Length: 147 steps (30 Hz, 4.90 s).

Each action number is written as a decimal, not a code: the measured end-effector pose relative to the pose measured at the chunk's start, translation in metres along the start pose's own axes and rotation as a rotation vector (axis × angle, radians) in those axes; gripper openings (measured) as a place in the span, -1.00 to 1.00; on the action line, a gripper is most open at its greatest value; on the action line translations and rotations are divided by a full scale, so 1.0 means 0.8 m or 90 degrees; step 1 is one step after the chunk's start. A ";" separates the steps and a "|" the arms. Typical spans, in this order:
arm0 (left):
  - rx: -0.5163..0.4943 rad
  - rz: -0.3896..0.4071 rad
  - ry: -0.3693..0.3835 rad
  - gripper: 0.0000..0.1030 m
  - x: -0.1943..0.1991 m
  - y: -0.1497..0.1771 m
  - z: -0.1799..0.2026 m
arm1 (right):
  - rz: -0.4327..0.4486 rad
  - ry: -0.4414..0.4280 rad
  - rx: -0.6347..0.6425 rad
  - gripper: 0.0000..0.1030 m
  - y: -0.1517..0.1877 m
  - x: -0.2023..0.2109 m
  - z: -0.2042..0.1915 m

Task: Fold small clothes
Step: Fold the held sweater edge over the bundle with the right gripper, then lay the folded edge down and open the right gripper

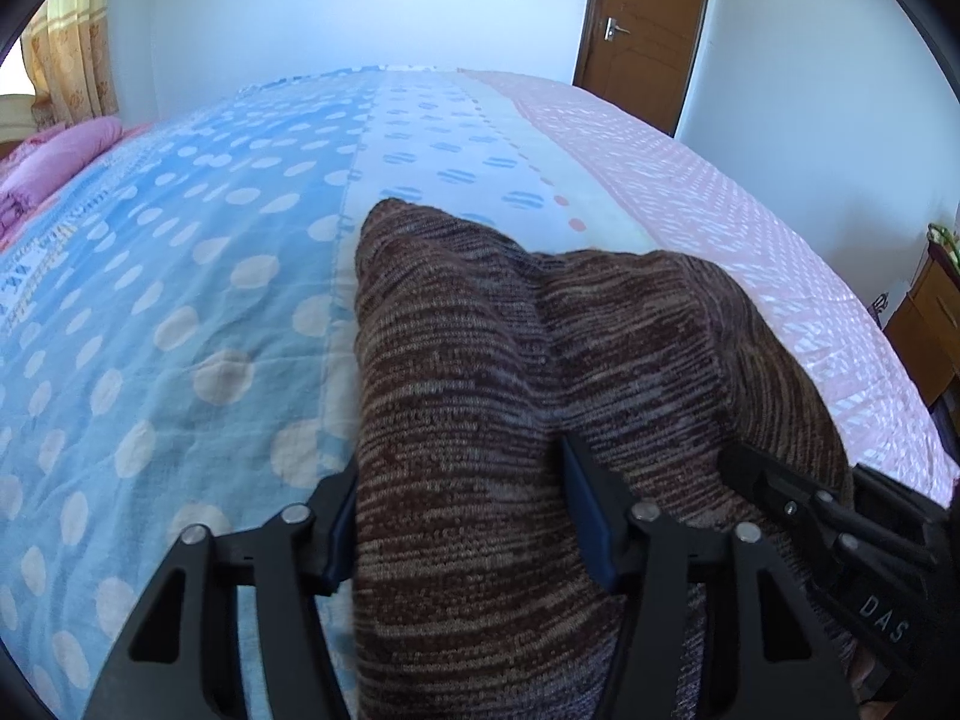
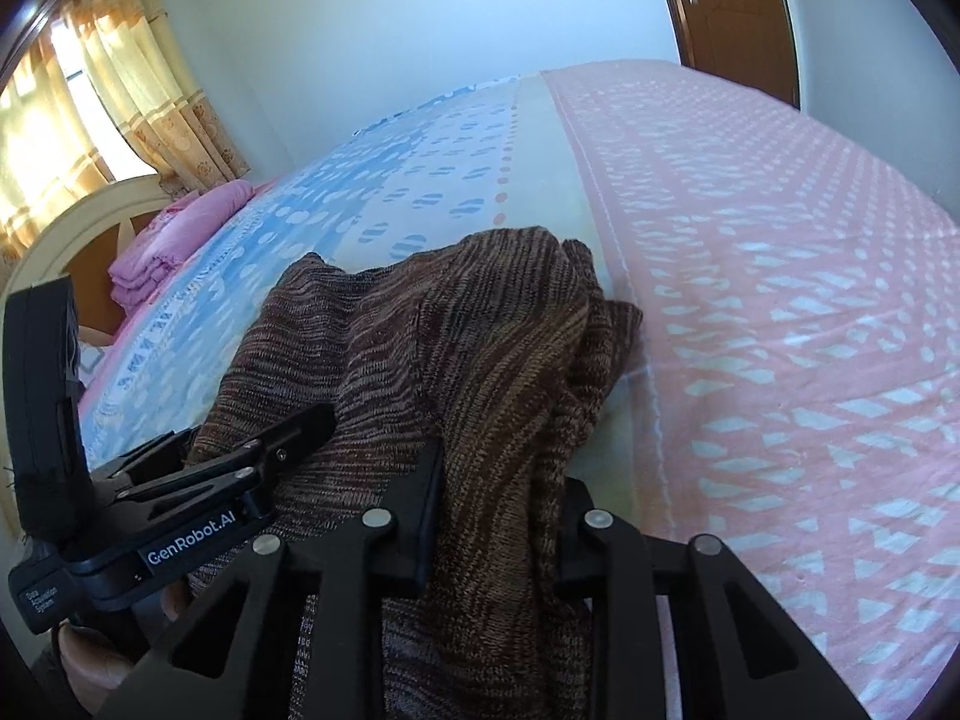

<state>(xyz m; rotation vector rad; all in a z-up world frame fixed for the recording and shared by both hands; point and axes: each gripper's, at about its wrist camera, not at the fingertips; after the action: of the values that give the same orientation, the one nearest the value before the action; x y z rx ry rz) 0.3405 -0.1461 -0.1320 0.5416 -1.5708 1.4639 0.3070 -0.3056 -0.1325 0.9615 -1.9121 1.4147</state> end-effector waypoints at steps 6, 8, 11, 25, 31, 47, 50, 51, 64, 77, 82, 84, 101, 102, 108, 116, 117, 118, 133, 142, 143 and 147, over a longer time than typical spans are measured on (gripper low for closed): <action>-0.053 0.021 -0.050 -0.27 0.020 0.008 0.017 | 0.023 0.067 0.016 -0.51 0.011 0.023 -0.035; -0.055 0.021 -0.045 -0.30 0.029 0.011 0.016 | 0.030 0.068 0.013 -0.51 0.012 0.030 -0.038; -0.041 0.011 -0.022 -0.32 0.042 0.018 0.012 | 0.053 0.071 0.012 -0.51 0.021 0.058 -0.052; -0.036 0.018 0.026 -0.33 0.122 0.077 0.006 | 0.095 0.083 -0.024 -0.51 0.102 0.156 -0.095; -0.046 0.024 0.036 -0.33 0.145 0.096 0.012 | 0.105 0.112 -0.005 -0.52 0.129 0.189 -0.112; -0.106 0.058 0.104 -0.33 0.202 0.120 0.083 | 0.181 0.186 -0.021 -0.52 0.173 0.291 -0.097; -0.121 0.066 0.110 -0.33 0.210 0.119 0.100 | 0.197 0.201 -0.026 -0.52 0.177 0.306 -0.091; -0.125 0.068 0.112 -0.33 0.212 0.120 0.106 | 0.201 0.204 -0.030 -0.52 0.178 0.311 -0.087; -0.193 0.082 0.178 -0.34 0.202 0.096 0.206 | 0.237 0.270 -0.072 -0.52 0.175 0.364 -0.018; -0.252 0.074 0.168 -0.56 0.114 0.069 0.335 | 0.141 0.406 -0.117 -0.54 0.155 0.309 0.127; -0.255 -0.001 0.161 -0.53 0.058 0.094 0.347 | 0.092 0.398 -0.212 -0.55 0.188 0.295 0.190; -0.261 0.019 0.152 -0.48 0.061 0.101 0.350 | 0.082 0.388 -0.223 -0.54 0.201 0.292 0.202; -0.283 0.039 0.089 0.18 0.100 0.119 0.352 | 0.149 0.360 -0.187 -0.42 0.253 0.372 0.158; -0.283 0.037 0.088 0.18 0.100 0.121 0.353 | 0.149 0.360 -0.187 -0.42 0.253 0.372 0.158; -0.285 0.037 0.086 0.35 0.107 0.130 0.355 | 0.039 0.347 -0.172 -0.48 0.277 0.330 0.152; -0.279 0.023 0.103 0.42 0.100 0.140 0.351 | 0.034 0.307 -0.186 -0.49 0.290 0.350 0.160; -0.277 0.022 0.107 0.42 0.098 0.142 0.350 | 0.057 0.291 -0.189 -0.48 0.284 0.361 0.163; -0.276 0.022 0.111 0.42 0.098 0.145 0.349 | 0.073 0.288 -0.193 -0.48 0.277 0.367 0.164; -0.282 0.005 0.134 0.55 0.085 0.161 0.365 | 0.040 0.256 -0.251 -0.01 0.148 0.305 0.292; -0.282 0.017 0.116 0.62 0.079 0.161 0.373 | 0.044 0.336 -0.254 -0.85 0.152 0.293 0.311; -0.285 0.018 0.111 0.64 0.079 0.161 0.374 | 0.041 0.327 -0.264 -0.85 0.157 0.288 0.318; -0.284 0.017 0.096 0.71 0.079 0.159 0.376 | 0.023 0.362 -0.223 -0.85 0.151 0.283 0.309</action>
<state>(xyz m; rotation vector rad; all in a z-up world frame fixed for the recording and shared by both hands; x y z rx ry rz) 0.1134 -0.3884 -0.1209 0.1468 -1.7174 1.0938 0.0708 -0.5689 -0.0906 0.3124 -1.6608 1.1558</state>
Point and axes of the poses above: each gripper's, at about its wrist camera, not at the fingertips, and x roughly against the way its jaws point, z to its right, y to its underside, and after that the axes turned 8 degrees about -z, right-handed
